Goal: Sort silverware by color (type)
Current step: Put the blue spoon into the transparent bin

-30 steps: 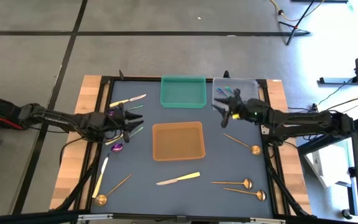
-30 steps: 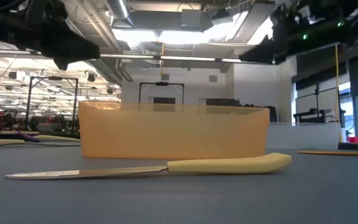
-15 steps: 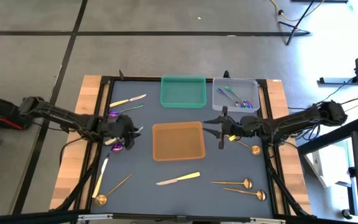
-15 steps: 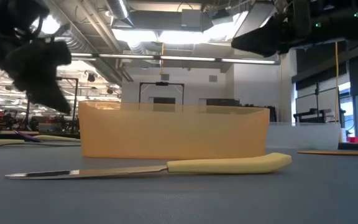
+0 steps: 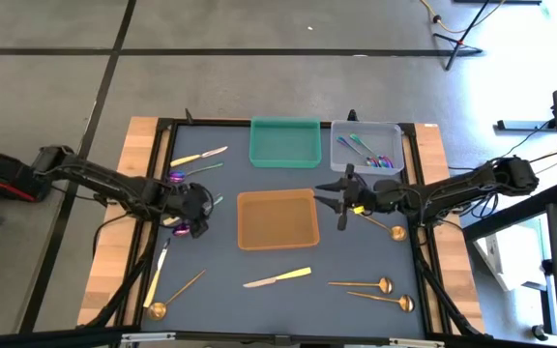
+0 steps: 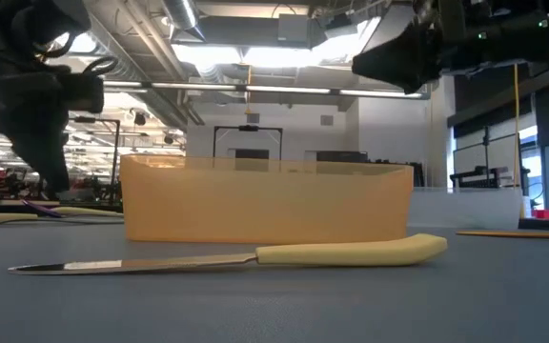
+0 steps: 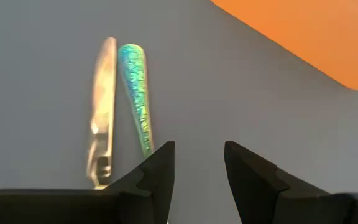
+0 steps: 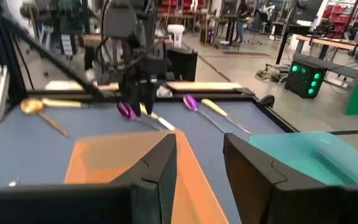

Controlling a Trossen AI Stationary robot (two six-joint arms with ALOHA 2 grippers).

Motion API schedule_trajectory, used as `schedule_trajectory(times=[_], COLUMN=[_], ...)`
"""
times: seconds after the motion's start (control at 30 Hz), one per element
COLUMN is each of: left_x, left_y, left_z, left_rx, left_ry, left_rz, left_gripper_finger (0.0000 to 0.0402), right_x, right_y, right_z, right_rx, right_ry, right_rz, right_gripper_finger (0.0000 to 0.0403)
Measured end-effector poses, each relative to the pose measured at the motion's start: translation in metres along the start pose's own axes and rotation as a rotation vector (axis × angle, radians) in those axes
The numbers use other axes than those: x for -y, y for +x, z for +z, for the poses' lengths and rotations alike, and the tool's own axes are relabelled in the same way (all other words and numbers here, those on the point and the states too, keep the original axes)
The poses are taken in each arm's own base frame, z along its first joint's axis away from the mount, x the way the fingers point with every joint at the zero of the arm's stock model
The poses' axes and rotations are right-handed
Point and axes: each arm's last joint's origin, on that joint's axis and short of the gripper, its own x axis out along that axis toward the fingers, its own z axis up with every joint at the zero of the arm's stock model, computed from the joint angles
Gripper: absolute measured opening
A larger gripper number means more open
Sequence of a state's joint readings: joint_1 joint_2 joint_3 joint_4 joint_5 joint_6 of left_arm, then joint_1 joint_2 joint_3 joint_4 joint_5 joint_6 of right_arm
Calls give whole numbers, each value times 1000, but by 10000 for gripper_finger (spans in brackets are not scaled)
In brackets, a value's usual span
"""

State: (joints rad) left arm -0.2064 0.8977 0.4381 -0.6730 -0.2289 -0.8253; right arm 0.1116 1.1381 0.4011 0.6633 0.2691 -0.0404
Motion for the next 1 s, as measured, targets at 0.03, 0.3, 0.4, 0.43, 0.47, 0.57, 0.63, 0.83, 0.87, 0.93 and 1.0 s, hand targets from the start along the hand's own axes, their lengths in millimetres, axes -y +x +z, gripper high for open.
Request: schedule_trajectory(times=[0.03, 0.3, 0.4, 0.43, 0.47, 0.57, 0.63, 0.83, 0.87, 0.93, 1.0], left_x=[0, -4, -2, -2, -1, 1, 2, 2, 2, 3, 3], left_y=[-1, 13, 20, 22, 24, 30, 32, 37, 37, 38, 38], left_z=[1, -9, -9, -10, -10, -11, -11, -10, -10, -10, -10], left_rx=[-15, -193, -214, -223, -232, -277, -287, -310, -308, -305, -307], left_ry=[-9, -78, -71, -68, -66, -49, -32, 5, 8, 18, 31], left_rz=[18, 185, 207, 218, 224, 214, 221, 238, 232, 224, 219], left_gripper_finger=[134, 134, 134, 134, 134, 134, 134, 115, 107, 87, 67], right_x=[0, 0, 0, 0, 0, 2, 3, 3, 3, 3, 4], right_y=[0, 0, 0, 0, 0, 0, 0, 0, 0, 0, 0], right_z=[1, 1, 1, 1, 1, 4, 5, 4, 4, 4, 4], right_rx=[5, 7, 8, 8, 10, 37, 45, 40, 39, 39, 35], right_ry=[9, 12, 12, 12, 12, 22, 26, 24, 24, 24, 24], right_rz=[0, 0, 0, 0, -1, -54, -82, -81, -86, -112, -143], right_gripper_finger=[124, 124, 124, 124, 124, 124, 124, 124, 124, 124, 124])
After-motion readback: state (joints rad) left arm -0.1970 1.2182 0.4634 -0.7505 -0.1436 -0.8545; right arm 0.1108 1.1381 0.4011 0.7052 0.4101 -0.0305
